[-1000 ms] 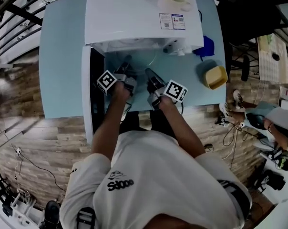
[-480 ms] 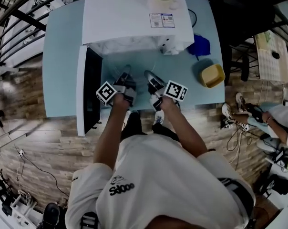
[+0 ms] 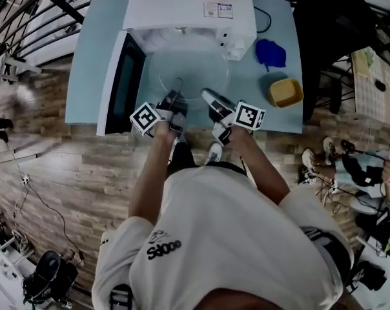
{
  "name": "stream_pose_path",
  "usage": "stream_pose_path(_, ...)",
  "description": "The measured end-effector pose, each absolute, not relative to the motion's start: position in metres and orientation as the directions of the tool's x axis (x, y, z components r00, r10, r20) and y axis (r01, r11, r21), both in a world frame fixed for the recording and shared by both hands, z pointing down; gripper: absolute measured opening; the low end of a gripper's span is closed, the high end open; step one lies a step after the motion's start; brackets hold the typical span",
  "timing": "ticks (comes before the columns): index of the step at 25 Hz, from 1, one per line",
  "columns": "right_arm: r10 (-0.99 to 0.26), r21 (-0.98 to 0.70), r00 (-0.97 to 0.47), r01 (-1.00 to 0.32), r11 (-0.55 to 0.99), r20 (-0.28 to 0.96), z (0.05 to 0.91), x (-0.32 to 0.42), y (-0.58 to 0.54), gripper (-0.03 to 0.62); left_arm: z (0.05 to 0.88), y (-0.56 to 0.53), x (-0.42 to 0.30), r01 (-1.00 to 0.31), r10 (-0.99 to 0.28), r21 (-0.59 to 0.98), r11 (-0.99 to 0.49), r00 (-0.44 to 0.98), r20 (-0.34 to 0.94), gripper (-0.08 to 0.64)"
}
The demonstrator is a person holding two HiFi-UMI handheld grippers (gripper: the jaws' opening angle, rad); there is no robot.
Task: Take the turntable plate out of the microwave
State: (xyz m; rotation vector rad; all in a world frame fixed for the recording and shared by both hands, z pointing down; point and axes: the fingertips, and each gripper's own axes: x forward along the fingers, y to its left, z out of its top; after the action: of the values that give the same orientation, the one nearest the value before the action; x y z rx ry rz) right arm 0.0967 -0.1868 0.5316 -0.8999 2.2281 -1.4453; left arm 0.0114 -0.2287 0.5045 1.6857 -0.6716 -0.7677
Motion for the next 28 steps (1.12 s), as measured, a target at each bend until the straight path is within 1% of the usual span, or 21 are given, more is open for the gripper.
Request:
stream_pose_path(4,-0.645,-0.901,-0.763,-0.255,0.351,-0.035,0.501,0.101,-0.168,0.074,0.474,-0.204,0.018,-0.105,-0.758,0.941,-0.320,0.625,-0.188,0.035)
stream_pose_path(7,-0.633,-0.876,-0.771,-0.253,0.411,-0.074,0.474,0.108,-0.159,0.071,0.446,-0.191,0.028,-0.117,-0.739,0.910,-0.398,0.628,-0.243,0.037)
stream_pose_path(11,-0.612,-0.830,-0.779,-0.247,0.500,-0.136,0.434,0.114,-0.147,0.061,0.417,-0.170,0.039,-0.156,-0.717,0.871,-0.465,0.644,-0.267,0.044)
stream_pose_path(13,-0.607,-0.811,-0.779,-0.250,0.530,-0.157,0.419,0.119,-0.144,0.057,0.401,-0.164,0.045,-0.149,-0.705,0.858,-0.492,0.647,-0.292,0.044)
stream_pose_path(16,-0.601,-0.793,-0.779,-0.247,0.556,-0.179,0.406,0.123,-0.140,0.057,0.385,-0.157,0.050,-0.137,-0.703,0.853,-0.504,0.638,-0.314,0.044)
stream_pose_path(23,-0.596,-0.789,-0.783,-0.249,0.562,-0.178,0.394,0.127,-0.128,0.058,0.374,-0.145,0.053,-0.124,-0.714,0.863,-0.489,0.625,-0.315,0.044)
stream_pose_path(28,-0.592,-0.786,-0.788,-0.256,0.563,-0.168,0.391,0.128,-0.126,0.060,0.372,-0.143,0.053,-0.145,-0.723,0.863,-0.484,0.622,-0.300,0.044)
